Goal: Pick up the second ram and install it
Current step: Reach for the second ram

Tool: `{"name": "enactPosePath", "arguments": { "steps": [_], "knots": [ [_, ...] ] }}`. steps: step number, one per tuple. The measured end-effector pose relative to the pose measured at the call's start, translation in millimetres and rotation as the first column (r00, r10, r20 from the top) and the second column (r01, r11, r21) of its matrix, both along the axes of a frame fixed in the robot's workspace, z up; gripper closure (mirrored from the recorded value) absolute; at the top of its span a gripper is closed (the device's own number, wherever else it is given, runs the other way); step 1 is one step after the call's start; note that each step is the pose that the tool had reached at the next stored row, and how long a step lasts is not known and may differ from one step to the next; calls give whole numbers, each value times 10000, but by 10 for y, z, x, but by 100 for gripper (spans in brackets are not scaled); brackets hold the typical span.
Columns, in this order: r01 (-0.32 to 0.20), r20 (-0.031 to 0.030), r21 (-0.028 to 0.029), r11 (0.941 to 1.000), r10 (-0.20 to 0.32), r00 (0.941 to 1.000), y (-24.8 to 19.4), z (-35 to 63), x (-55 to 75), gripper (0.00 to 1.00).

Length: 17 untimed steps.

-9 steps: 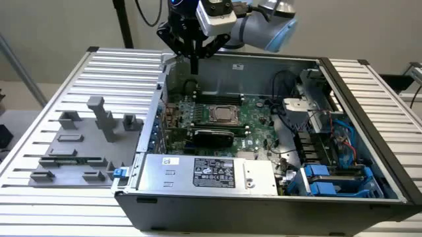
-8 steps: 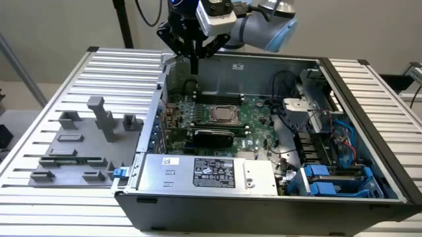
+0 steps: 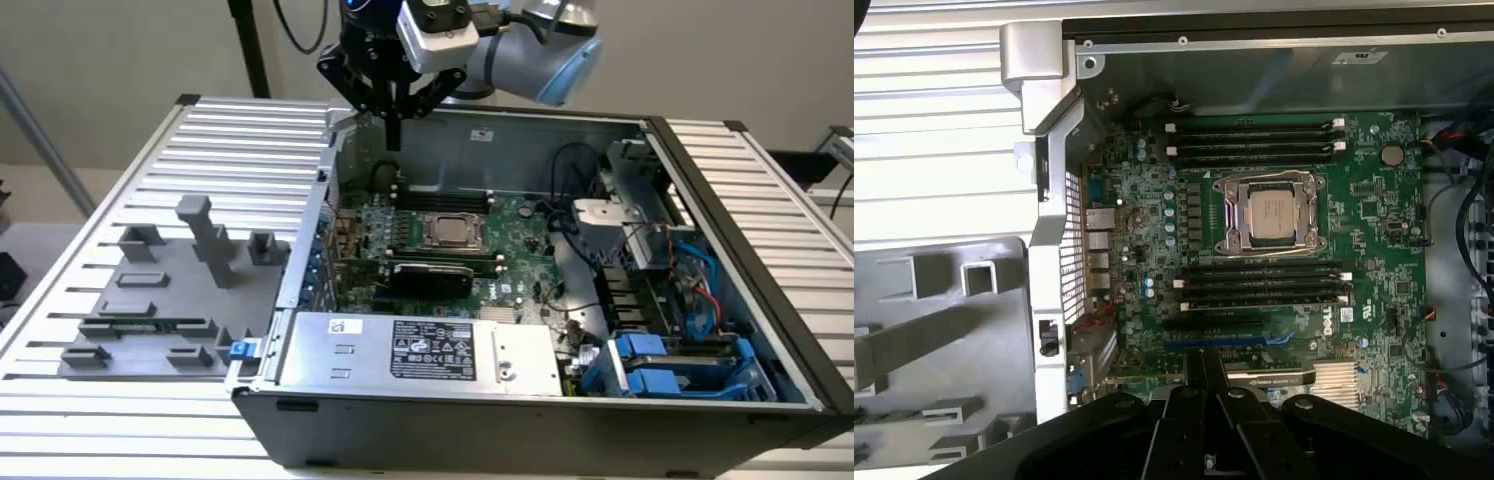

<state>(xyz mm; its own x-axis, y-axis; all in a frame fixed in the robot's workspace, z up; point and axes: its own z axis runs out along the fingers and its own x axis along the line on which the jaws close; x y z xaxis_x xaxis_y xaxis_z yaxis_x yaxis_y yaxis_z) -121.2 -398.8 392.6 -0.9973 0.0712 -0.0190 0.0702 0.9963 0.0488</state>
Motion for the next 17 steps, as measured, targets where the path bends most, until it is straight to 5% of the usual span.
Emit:
{"name": "enactPosePath", "arguments": {
  "steps": [3, 7, 11, 17],
  "knots": [
    [1, -2, -3, 10000, -1, 10000, -27, 2, -4, 89],
    [2, 1, -1, 10000, -2, 10000, -135, 0, -80, 89],
    [0, 0, -1, 10000, 0, 10000, -227, 0, -241, 89],
    [0, 9, 1, 10000, 0, 10000, -307, 0, -515, 89]
  ]
}}
